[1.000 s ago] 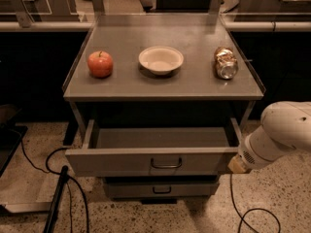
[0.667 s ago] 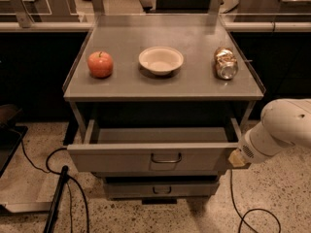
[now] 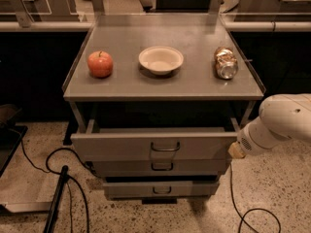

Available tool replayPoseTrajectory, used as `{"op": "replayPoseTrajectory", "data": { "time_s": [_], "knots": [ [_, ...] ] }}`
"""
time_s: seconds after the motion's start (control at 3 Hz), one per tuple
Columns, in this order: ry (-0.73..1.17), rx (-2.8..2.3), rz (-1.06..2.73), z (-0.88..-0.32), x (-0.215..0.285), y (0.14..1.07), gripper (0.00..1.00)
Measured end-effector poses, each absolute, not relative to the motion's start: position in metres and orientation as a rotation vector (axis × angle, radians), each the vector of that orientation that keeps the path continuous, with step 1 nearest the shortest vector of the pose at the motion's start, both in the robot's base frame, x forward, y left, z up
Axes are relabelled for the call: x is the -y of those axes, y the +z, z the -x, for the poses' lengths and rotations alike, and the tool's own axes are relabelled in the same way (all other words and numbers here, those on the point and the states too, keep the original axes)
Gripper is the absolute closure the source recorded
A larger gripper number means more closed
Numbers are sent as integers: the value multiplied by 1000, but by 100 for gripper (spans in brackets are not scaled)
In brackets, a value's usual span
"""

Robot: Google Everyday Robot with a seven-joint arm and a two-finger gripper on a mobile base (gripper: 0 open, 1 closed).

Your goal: Close top drawer

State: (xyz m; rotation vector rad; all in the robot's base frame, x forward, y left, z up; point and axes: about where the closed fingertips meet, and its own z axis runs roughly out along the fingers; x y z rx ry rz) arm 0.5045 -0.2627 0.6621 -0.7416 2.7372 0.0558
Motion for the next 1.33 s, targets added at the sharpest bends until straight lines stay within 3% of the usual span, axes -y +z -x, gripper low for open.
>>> {"op": "replayPoseTrajectory", "data": {
  "time_s": [0.33, 1.33],
  "knots": [
    [39, -2717, 691, -539, 264, 658, 100],
    [18, -2696, 642, -570, 269, 655, 100]
  ]
}}
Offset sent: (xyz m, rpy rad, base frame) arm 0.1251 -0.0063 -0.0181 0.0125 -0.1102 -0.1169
